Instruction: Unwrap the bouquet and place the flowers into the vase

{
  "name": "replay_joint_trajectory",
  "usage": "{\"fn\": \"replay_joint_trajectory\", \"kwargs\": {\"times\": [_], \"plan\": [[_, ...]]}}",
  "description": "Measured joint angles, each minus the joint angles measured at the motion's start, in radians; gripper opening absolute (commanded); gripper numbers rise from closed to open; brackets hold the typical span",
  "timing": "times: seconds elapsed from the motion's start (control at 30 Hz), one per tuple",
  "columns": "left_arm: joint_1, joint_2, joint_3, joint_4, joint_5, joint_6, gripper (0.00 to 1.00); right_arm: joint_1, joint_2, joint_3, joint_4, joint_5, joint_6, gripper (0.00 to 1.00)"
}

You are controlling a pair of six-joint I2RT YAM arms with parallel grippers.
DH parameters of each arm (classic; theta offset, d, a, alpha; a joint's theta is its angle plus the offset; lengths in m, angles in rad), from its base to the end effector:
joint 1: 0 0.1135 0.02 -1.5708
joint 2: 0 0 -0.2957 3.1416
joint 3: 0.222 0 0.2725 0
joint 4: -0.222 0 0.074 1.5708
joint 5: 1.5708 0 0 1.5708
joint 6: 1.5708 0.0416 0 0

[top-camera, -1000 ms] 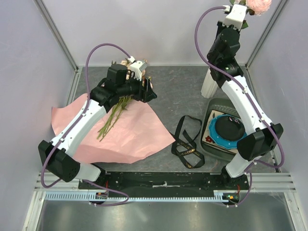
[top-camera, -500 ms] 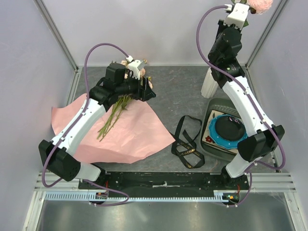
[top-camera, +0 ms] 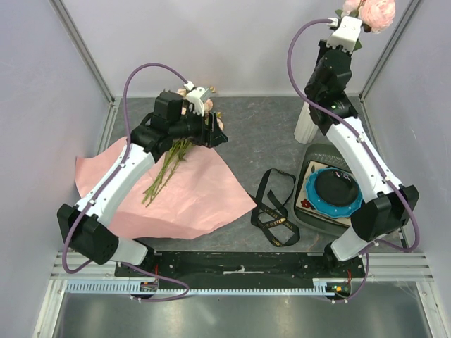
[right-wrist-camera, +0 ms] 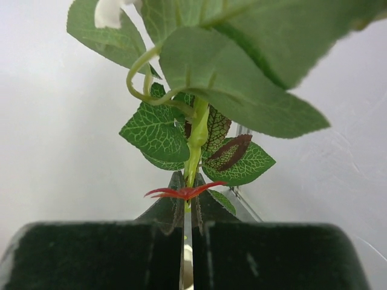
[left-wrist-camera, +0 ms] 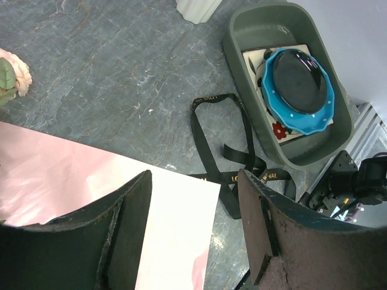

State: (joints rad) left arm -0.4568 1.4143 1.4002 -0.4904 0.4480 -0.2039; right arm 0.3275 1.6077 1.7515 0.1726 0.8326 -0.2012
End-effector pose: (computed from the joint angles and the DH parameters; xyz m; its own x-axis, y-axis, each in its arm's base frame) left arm 0.2955 -0.1653 0.4079 -0.5742 0.0789 -0.8149 0.6348 0.6715 -0.3823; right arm 0.3719 0.0938 0.5382 0.1989 -0.0745 -0.9772 0.4990 0.8659 0.0356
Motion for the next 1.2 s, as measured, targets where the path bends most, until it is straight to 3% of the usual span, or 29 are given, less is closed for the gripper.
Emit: {"fn": "replay_joint_trajectory", "kwargs": {"times": [0.17, 0.33, 0.5, 0.53, 0.63, 0.73, 1.03, 1.2], "plan": [[0.015, 0.004, 0.000, 0.000, 0.000, -0.008, 0.66, -0.021, -0.001, -0.096, -0.003, -0.004, 0.031, 0.01], [0.077, 0.036, 0.000, 0.003, 0.010, -0.026, 0.66, -0.042, 0.013, -0.148, -0.022, -0.024, 0.090, 0.19], [0.158, 0.073, 0.000, -0.005, -0.002, -0.038, 0.66, -0.052, 0.032, -0.173, -0.094, -0.047, 0.177, 0.59], [0.173, 0.079, 0.002, -0.011, -0.008, -0.039, 0.66, -0.054, 0.036, -0.173, -0.116, -0.051, 0.198, 0.73], [0.203, 0.098, 0.013, -0.041, -0.049, -0.039, 0.66, -0.056, 0.047, -0.172, -0.193, -0.065, 0.257, 0.87], [0.217, 0.119, 0.028, -0.070, -0.092, -0.038, 0.66, -0.056, 0.060, -0.162, -0.290, -0.077, 0.312, 0.94], [0.233, 0.176, 0.068, -0.152, -0.256, -0.027, 0.64, -0.037, 0.016, -0.184, -0.496, -0.138, 0.472, 0.96], [0.238, 0.238, 0.089, -0.189, -0.355, 0.002, 0.59, 0.141, -0.097, -0.304, -0.503, -0.163, 0.491, 0.94]]}}
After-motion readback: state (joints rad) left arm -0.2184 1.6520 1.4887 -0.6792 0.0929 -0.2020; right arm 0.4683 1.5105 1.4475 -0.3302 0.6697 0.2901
